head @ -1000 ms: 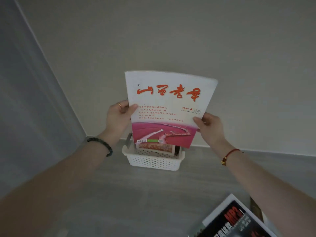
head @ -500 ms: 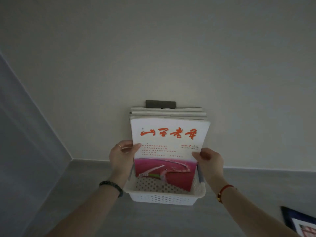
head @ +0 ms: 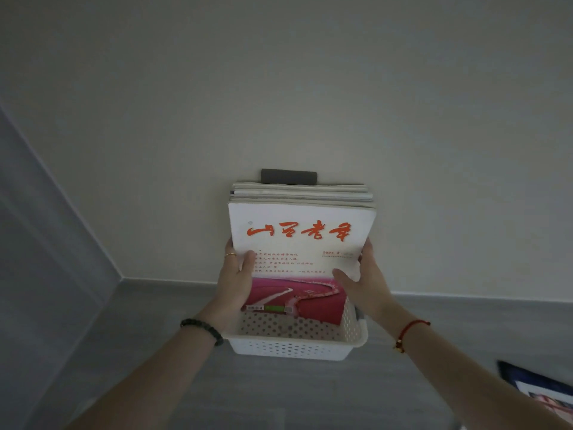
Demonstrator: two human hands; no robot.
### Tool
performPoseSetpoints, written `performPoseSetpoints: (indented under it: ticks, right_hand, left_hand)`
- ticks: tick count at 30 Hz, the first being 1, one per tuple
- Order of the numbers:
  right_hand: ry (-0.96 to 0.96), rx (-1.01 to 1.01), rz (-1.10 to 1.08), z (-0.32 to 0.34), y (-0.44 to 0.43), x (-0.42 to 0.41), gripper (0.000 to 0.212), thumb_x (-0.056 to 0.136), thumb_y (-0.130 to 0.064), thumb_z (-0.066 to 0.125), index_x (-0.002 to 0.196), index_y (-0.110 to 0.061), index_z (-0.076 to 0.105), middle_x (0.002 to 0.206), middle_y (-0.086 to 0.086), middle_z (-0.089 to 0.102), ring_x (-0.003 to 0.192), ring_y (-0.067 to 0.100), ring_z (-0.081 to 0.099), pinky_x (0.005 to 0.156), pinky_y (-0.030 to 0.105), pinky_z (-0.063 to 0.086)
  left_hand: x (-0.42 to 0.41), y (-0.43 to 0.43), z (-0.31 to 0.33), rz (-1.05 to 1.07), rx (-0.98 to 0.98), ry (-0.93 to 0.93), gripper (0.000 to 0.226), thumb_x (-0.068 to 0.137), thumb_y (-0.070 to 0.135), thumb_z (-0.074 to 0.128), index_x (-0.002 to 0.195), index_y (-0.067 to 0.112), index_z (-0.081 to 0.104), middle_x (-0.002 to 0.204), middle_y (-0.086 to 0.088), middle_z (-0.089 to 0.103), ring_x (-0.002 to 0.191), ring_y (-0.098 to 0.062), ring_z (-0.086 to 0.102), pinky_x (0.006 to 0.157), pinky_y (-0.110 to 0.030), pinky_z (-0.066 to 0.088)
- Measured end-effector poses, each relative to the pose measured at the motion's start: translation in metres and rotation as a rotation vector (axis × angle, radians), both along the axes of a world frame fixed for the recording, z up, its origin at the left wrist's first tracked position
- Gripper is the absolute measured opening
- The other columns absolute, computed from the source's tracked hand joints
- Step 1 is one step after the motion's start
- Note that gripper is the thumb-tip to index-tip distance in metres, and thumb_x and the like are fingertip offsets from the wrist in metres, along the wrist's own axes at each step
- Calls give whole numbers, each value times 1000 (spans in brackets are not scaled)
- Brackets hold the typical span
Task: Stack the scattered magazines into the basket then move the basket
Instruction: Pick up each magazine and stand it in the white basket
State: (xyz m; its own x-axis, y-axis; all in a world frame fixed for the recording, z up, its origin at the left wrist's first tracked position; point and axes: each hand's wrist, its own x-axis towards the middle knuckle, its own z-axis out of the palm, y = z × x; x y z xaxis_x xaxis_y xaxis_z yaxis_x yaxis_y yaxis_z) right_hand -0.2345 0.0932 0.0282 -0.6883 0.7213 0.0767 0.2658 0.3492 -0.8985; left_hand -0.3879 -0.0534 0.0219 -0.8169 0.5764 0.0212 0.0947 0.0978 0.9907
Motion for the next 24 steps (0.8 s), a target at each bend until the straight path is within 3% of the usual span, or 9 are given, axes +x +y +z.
performPoseSetpoints:
  ticks: [3,5,8,13,19,24]
  right_hand:
    - [-93,34,46,7,11,23,81,81,-15,62,143,-22,10,144,-3,34,132,22,35,101,41,38]
    - [-64,-25,-11,10,14,45,82,82,-16,62,144,-20,9,150,-2,24,134,21,32,101,32,33]
    - [-23,-90,-42,6,17,95,69,82,-10,62,139,-23,25,144,-3,33,127,19,40,93,26,34]
    - [-190,-133,-79,-11,12,206,66,76,-12,69,132,-25,36,133,2,44,114,18,47,89,29,39]
    - [-451,-144,-134,-50,-14,324,72,72,-17,73,132,-26,35,135,3,45,120,19,43,98,37,36]
    - [-680,-102,-97,-77,-21,393,69,69,-32,73,128,-27,37,127,-1,47,113,16,46,90,38,46]
  left_hand:
    - [15,-6,9,52,52,-35,39,96,20,37,134,21,30,113,6,52,105,-15,53,85,-31,47]
    - [30,-11,15,92,65,-39,39,95,15,38,134,16,31,118,6,48,112,-15,48,97,-34,42]
    - [57,-29,12,102,32,-15,40,96,15,37,135,11,31,121,14,41,117,-9,41,98,-20,35]
    - [119,-54,-17,95,-13,-57,37,94,16,41,131,13,40,134,-5,46,123,-18,43,100,-28,32]
    - [217,-66,-73,29,-220,-230,39,94,24,43,132,15,40,137,-11,44,123,-27,44,100,-36,36]
    - [291,-65,-99,-25,-294,-340,34,94,20,43,128,17,44,133,-10,48,122,-25,45,108,-43,33]
